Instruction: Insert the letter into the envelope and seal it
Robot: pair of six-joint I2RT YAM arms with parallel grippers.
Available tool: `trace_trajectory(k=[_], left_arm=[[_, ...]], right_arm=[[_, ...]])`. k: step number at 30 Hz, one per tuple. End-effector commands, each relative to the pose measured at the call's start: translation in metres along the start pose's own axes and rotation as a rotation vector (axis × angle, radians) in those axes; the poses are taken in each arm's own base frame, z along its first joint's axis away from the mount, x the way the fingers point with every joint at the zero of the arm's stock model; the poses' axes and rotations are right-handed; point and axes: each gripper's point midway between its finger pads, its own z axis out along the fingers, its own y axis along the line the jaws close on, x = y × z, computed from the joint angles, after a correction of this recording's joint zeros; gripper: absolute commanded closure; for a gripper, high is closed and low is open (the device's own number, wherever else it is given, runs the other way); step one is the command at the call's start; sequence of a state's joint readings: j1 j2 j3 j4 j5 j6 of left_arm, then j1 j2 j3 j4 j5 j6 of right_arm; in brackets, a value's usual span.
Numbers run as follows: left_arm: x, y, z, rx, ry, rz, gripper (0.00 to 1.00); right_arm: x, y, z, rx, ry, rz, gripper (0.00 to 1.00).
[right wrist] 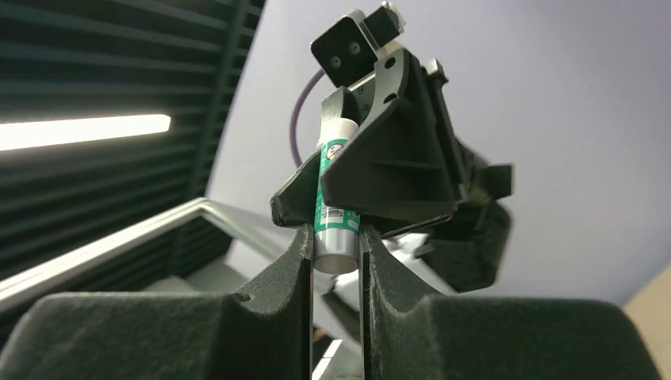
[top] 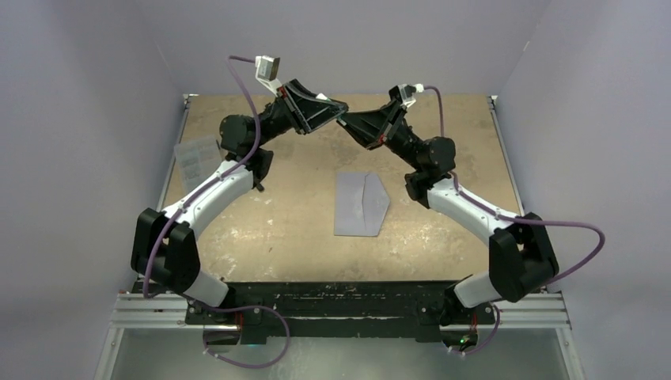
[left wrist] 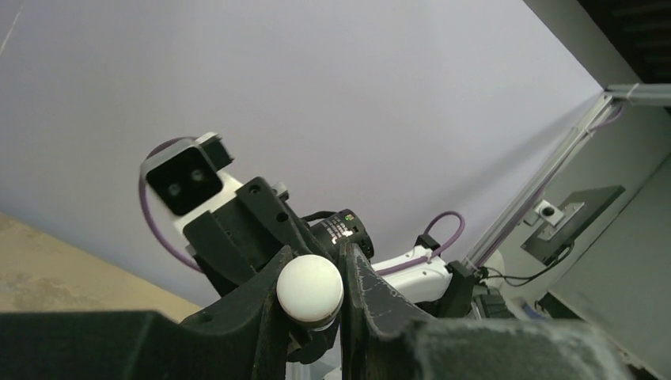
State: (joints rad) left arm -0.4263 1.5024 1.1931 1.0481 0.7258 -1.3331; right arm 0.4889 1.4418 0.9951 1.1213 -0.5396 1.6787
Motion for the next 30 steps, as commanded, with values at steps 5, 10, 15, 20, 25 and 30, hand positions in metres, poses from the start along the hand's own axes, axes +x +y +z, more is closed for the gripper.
trace_trajectory(k=[5, 10, 15, 20, 25, 30], left_arm=[[-0.032, -0.083, -0.020, 0.360, -0.193, 0.468, 1.00], [-0.004, -0.103, -0.030, 0.494, -0.085, 0.723, 1.00], [0.023, -0.100, -0.032, 0.565, 0.128, 0.867, 1.00], [0.031, -0.094, -0.033, 0.585, 0.216, 0.897, 1.00], [0.028, -0.091, -0.031, 0.575, 0.189, 0.874, 1.00], [0.014, -0.082, -0.022, 0.510, 0.093, 0.840, 1.00]], right_arm=[[-0.009, 0.047, -0.039, -0.274, -0.030, 0.461, 1.00], [-0.011, 0.036, -0.043, -0.237, -0.039, 0.595, 1.00], [-0.015, 0.027, -0.045, -0.216, -0.080, 0.647, 1.00], [-0.016, 0.037, -0.046, -0.278, -0.057, 0.638, 1.00], [-0.004, 0.043, -0.033, -0.290, 0.048, 0.530, 0.71], [0.010, 0.050, -0.021, -0.292, 0.132, 0.421, 0.39]])
